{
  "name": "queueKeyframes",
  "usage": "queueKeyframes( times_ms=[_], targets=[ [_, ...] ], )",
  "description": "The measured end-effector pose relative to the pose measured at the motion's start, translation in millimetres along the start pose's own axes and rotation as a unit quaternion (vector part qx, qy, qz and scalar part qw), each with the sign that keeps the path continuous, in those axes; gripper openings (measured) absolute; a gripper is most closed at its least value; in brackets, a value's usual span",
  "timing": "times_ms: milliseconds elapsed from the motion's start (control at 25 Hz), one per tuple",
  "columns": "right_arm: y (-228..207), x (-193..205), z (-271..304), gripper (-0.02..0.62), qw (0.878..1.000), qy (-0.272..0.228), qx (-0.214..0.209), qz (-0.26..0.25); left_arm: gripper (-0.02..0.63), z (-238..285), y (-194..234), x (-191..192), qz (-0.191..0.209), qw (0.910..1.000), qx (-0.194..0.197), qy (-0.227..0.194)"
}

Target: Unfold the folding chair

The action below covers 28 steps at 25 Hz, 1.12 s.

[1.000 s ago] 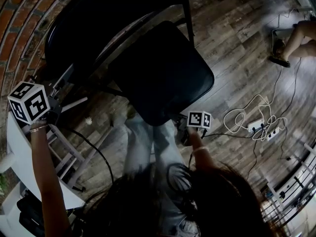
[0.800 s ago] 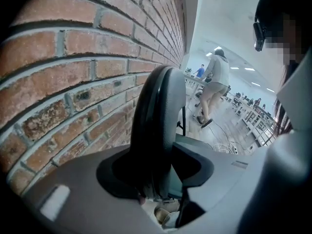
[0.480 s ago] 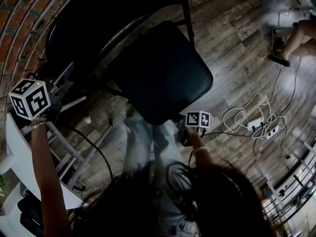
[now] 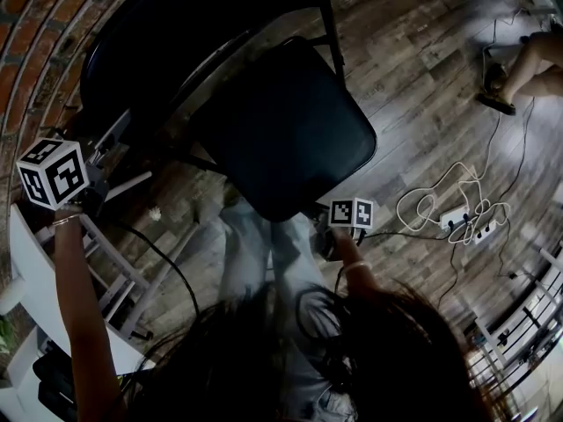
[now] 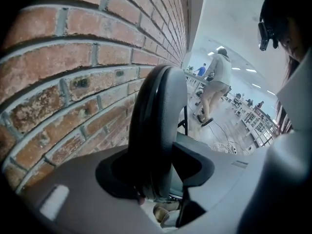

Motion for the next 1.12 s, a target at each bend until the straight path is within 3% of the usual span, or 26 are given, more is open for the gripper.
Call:
queueKeyframes(
  times_ms=[400, 760, 1120],
  targets=[
    [7.5, 0.2, -9.2, 0.225, 1.0, 0.005, 0.002, -0.011, 0.218, 0.2, 1.3, 2.8, -0.023, 0.9997, -0.01, 0.006],
    [31.2, -10.7, -20.8, 0.21, 0.999, 0.006, -0.017, -0.04, 0.232, -7.8, -2.3, 11.6, -0.027, 0.9984, -0.048, 0.014],
    [39.1, -13.3, -25.3, 0.21, 0.997, 0.024, -0.021, -0.073, 0.156, -35.0, -24.4, 71.1, -0.027, 0.9955, -0.067, 0.061]
  ],
)
Point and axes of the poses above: the fingertips, and each gripper's own axes: z forward along the fingers, y to its left, x out of its underside, the point moved 10 cm from there along -z, backward along the fingers, and after that the axes turned 3 degrees about -y, right-handed, at the moved point
